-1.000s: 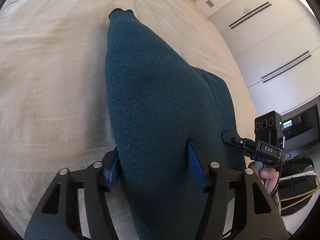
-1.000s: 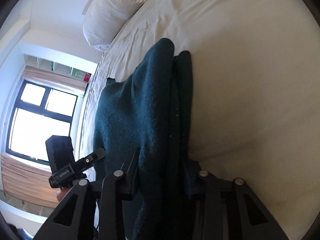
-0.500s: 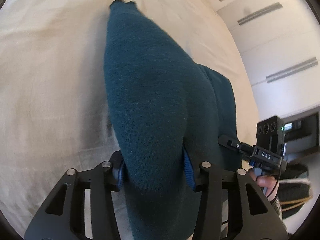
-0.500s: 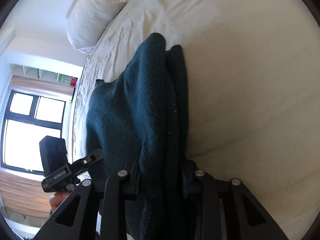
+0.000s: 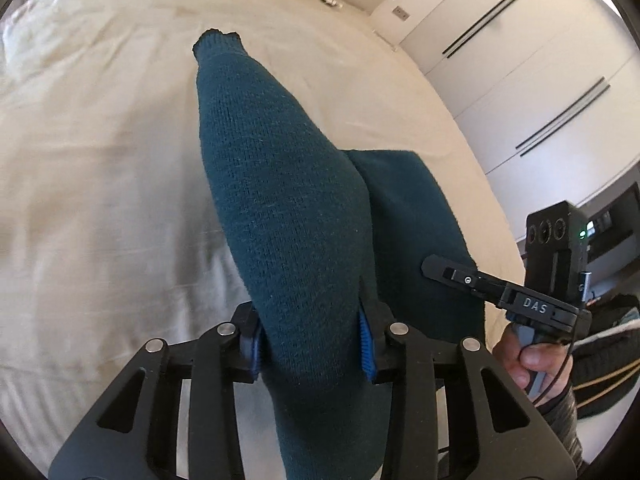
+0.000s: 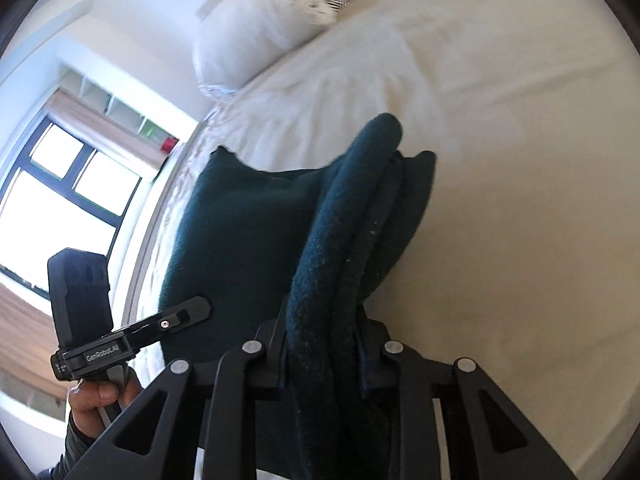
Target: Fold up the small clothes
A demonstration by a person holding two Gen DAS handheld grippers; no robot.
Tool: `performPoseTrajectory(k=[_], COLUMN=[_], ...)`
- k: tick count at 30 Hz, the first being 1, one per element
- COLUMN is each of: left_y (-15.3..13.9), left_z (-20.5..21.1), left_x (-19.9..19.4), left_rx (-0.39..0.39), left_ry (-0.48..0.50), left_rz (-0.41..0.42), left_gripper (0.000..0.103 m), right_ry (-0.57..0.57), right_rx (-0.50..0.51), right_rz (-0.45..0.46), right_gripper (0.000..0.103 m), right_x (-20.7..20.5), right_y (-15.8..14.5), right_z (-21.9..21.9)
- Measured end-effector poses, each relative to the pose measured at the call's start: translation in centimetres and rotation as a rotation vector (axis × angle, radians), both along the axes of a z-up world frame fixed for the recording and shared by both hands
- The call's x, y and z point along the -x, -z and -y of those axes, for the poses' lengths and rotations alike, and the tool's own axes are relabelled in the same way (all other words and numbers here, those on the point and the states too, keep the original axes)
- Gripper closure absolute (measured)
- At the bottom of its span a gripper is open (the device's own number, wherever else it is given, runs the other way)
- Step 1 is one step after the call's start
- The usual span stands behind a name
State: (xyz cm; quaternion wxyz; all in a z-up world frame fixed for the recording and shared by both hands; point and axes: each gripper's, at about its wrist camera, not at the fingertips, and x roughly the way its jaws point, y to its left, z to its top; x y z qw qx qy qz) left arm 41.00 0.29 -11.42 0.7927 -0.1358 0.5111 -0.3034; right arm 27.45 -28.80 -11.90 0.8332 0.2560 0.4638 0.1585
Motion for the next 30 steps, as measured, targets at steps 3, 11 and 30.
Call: performPoseTrajectory(k=[3,11,30], left_y=[-1.3,-0.3,5.2], left_z=[-2.5,-11.8,-17.8], left_x=[1.0,5.6,9.0], left_rx=[0.006,-0.005,0.003], left_ry=[-0.015,-0.054,-0.223], left_rz=[0.02,-0.015,0.068], left_gripper=[0.07,0.069,0.047], right_ry=[-0.041,-0.118,0.021], right_rx=[0.015,-0.059,0.023], right_rz=[0.037,0.019,-0.034], right_gripper=[0.076,0.077,0.043], right_x=[0.8,4.1,8.9], right_y=[-1.6,0.0,5.3], right_z=[-2.5,-9.9,-10.5])
